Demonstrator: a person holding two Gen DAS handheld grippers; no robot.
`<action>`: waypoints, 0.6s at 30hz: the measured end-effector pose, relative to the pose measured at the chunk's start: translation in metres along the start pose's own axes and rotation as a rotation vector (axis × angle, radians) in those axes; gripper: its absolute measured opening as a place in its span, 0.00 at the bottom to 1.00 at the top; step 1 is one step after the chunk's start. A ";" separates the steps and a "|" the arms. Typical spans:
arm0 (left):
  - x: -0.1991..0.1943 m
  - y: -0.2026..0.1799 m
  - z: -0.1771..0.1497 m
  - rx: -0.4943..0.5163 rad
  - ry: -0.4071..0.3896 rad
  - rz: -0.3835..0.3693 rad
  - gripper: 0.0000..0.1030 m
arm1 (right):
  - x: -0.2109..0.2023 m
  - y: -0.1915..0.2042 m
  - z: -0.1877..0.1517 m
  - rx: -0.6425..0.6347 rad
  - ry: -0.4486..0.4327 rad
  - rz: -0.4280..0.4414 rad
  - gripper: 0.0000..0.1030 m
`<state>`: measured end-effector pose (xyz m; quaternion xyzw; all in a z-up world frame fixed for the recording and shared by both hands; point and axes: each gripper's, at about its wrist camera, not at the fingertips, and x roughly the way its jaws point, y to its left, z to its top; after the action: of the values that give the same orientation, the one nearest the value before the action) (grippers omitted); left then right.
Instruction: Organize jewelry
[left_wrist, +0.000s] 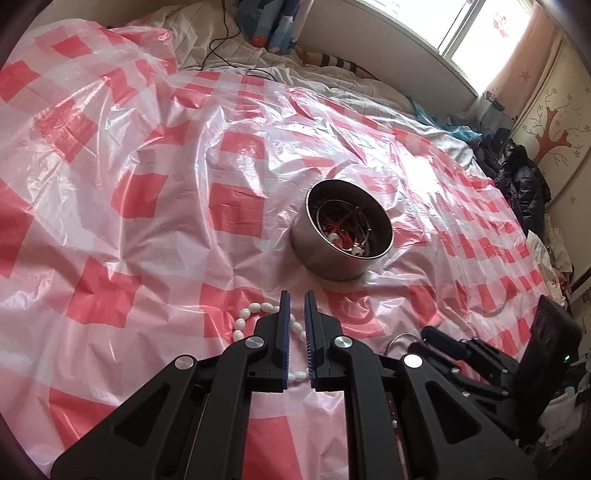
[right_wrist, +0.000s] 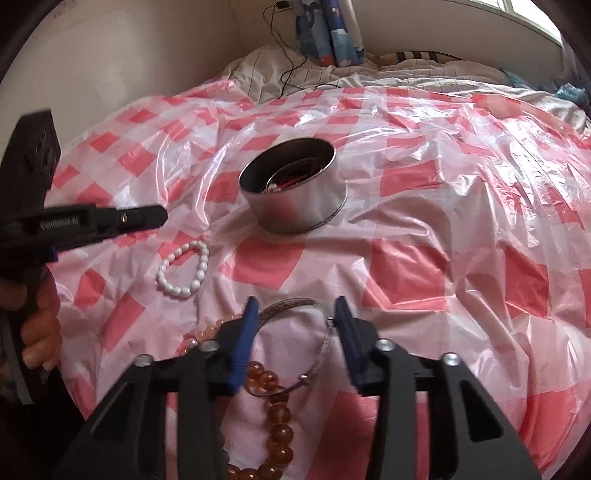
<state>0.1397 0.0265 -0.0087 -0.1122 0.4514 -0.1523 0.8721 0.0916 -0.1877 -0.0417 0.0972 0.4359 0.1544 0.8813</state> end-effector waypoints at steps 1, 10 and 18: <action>0.003 0.001 -0.001 0.005 0.010 0.015 0.09 | -0.001 -0.004 0.002 0.015 -0.004 0.001 0.36; 0.034 0.001 -0.013 0.110 0.073 0.135 0.34 | 0.009 0.023 -0.005 -0.110 0.043 -0.056 0.81; 0.032 -0.010 -0.016 0.173 0.067 0.081 0.06 | 0.013 0.015 -0.009 -0.093 0.066 -0.049 0.56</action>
<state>0.1424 0.0044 -0.0382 -0.0131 0.4697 -0.1589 0.8683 0.0889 -0.1686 -0.0517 0.0402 0.4593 0.1558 0.8736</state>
